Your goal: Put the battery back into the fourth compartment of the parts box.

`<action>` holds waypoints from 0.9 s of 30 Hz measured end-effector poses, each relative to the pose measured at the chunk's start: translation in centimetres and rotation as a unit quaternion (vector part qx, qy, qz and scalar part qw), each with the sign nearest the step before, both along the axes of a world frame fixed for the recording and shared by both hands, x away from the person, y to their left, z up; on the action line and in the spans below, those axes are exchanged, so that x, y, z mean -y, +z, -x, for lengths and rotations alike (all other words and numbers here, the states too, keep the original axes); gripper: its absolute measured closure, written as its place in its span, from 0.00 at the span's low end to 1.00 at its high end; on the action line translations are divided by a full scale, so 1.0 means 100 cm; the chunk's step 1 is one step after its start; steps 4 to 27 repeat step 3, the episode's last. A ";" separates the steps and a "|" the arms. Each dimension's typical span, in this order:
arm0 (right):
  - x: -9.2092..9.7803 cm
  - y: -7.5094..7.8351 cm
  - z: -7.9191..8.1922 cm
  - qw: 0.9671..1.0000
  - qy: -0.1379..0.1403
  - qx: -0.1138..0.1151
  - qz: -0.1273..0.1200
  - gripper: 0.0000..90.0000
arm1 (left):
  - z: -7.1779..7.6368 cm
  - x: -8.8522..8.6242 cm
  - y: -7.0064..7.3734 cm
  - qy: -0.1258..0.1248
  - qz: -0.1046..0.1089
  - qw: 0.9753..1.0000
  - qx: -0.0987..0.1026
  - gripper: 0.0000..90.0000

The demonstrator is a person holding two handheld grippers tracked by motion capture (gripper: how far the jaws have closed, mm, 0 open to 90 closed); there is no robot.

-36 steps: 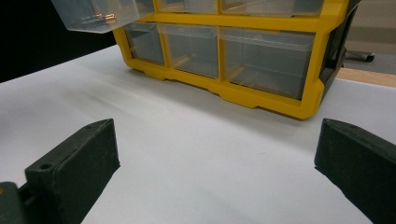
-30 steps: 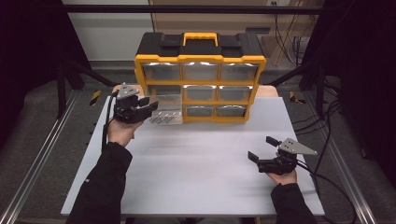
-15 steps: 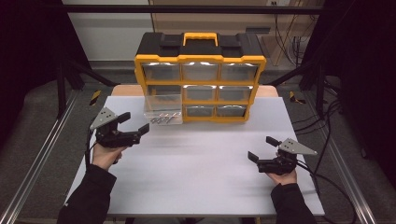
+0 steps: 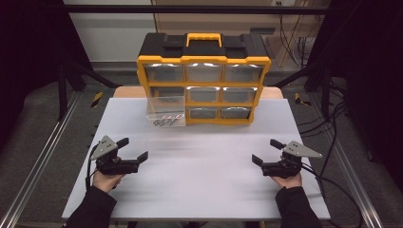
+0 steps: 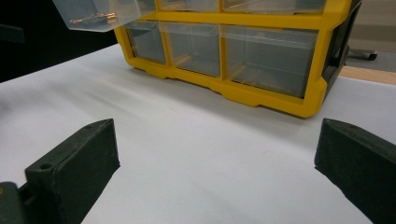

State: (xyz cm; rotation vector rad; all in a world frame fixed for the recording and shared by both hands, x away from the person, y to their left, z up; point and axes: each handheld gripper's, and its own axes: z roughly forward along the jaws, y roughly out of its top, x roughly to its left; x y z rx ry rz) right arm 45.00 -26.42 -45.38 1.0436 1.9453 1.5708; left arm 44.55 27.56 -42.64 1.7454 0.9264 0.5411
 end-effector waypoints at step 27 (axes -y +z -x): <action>0.000 -0.001 -0.001 1.000 0.000 -0.002 -0.001 0.00 | 0.002 -0.002 -0.003 0.004 0.006 1.000 0.003 0.04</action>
